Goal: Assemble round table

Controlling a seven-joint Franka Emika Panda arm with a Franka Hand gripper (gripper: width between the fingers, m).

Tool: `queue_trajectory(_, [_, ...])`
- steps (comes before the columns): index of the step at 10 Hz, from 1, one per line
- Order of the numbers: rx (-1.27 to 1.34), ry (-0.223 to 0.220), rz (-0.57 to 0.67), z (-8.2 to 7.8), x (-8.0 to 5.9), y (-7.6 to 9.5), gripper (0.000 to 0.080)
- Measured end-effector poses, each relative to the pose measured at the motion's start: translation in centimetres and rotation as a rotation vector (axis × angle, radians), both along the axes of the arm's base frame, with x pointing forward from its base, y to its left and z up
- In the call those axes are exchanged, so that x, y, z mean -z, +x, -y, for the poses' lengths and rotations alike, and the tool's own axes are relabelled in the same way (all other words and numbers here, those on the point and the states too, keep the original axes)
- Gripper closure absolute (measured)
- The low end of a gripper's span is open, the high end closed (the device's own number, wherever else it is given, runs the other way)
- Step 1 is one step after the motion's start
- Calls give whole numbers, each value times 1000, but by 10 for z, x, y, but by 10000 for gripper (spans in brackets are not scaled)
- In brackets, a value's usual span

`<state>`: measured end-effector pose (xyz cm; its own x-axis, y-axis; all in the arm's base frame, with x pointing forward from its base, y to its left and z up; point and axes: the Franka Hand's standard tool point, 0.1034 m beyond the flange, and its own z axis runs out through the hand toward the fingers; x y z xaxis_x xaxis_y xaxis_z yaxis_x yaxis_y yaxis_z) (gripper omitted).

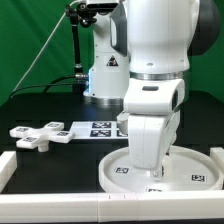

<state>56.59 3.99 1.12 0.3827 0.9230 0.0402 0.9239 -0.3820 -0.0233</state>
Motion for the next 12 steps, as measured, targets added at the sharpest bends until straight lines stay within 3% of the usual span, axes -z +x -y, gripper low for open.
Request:
queue_trajectory(2, [0, 0, 0, 0, 0, 0, 392])
queue_trajectory(3, [1, 0, 0, 0, 0, 0, 235])
queue_trajectory(5, [3, -4, 10, 3, -9, 0, 155])
queue_trajectory(9, [92, -12, 80, 7, -50, -22, 150])
queue_trajectory(11, [173, 8, 163, 4, -57, -40, 150])
queue_trajectory(12, [165, 2, 137, 6, -53, -41, 150])
